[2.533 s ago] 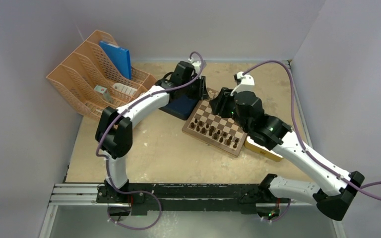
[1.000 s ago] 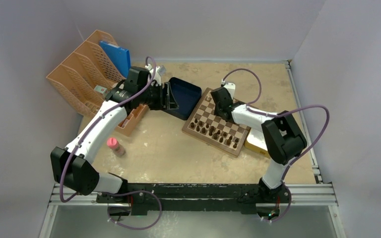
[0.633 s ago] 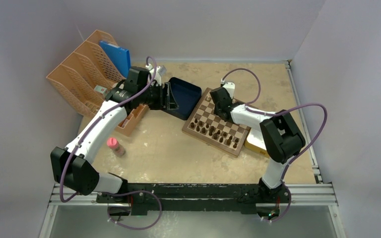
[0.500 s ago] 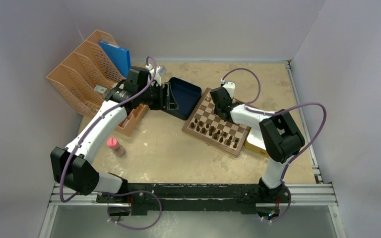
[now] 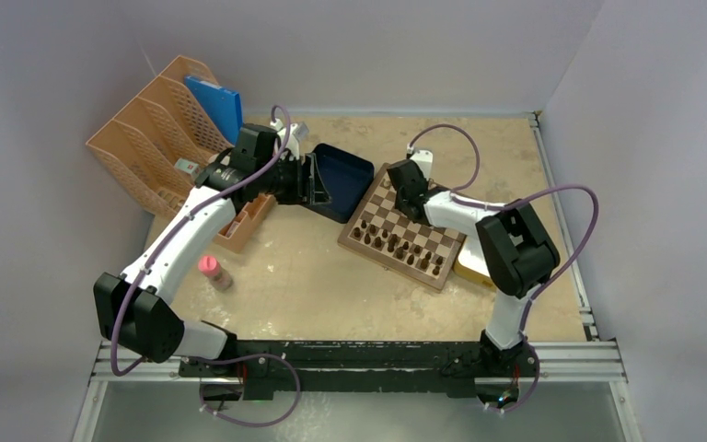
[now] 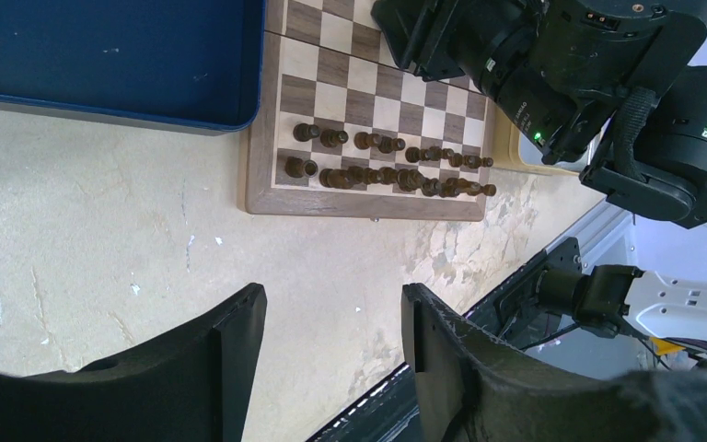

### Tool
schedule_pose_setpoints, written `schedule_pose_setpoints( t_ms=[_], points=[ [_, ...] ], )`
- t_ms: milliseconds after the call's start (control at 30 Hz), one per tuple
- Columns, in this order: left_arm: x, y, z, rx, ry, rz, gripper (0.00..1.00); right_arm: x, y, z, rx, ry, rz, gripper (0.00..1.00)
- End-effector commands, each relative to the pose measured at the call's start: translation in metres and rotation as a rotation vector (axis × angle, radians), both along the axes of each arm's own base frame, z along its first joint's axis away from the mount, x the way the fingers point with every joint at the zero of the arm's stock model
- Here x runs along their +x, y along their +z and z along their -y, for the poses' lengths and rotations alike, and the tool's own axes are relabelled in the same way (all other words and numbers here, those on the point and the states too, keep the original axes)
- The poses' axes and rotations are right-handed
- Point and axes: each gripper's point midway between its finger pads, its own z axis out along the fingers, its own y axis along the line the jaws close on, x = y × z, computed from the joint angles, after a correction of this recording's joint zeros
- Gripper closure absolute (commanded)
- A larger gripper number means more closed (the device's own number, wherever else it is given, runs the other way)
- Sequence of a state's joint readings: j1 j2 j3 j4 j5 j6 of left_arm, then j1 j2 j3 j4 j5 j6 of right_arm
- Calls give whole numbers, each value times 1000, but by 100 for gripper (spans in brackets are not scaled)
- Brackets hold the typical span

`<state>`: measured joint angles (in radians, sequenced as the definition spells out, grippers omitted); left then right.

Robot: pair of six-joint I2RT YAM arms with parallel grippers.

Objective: Set up the chess pieces on the board
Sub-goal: Pick up the chess piece from the chessboard.

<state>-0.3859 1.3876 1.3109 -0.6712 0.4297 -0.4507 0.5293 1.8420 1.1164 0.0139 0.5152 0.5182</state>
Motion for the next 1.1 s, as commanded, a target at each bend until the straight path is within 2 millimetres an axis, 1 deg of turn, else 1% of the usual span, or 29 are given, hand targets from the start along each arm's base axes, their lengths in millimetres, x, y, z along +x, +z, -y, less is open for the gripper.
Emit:
schedule_pose_setpoints(
  t_ms=[0,167,400,500,633,700,833,933,1000,1067],
  points=[
    [9,28,3,-23,-13,93,45,14,14,-1,1,-15,48,72],
    [10,31,3,-25,-10,100,45,14,12,-2,-10,0,37,75],
    [11,30,4,-28,-12,95,46,5,15,0,-2,12,27,84],
    [11,29,3,-23,-10,99,46,0,24,-1,5,48,30,85],
    [10,27,2,-20,-8,97,46,-14,35,-7,47,125,31,85],
    [10,24,1,-16,-4,93,46,-20,44,-12,72,167,44,85],
    [10,21,0,-9,3,100,47,-31,51,-21,114,252,42,85],
    [13,24,2,-23,7,106,48,-35,60,-29,136,317,50,85],
    [16,27,5,-40,6,109,50,-36,71,-34,133,375,85,85],
    [18,31,9,-59,-3,115,50,-43,86,-45,167,469,130,84]
  ],
)
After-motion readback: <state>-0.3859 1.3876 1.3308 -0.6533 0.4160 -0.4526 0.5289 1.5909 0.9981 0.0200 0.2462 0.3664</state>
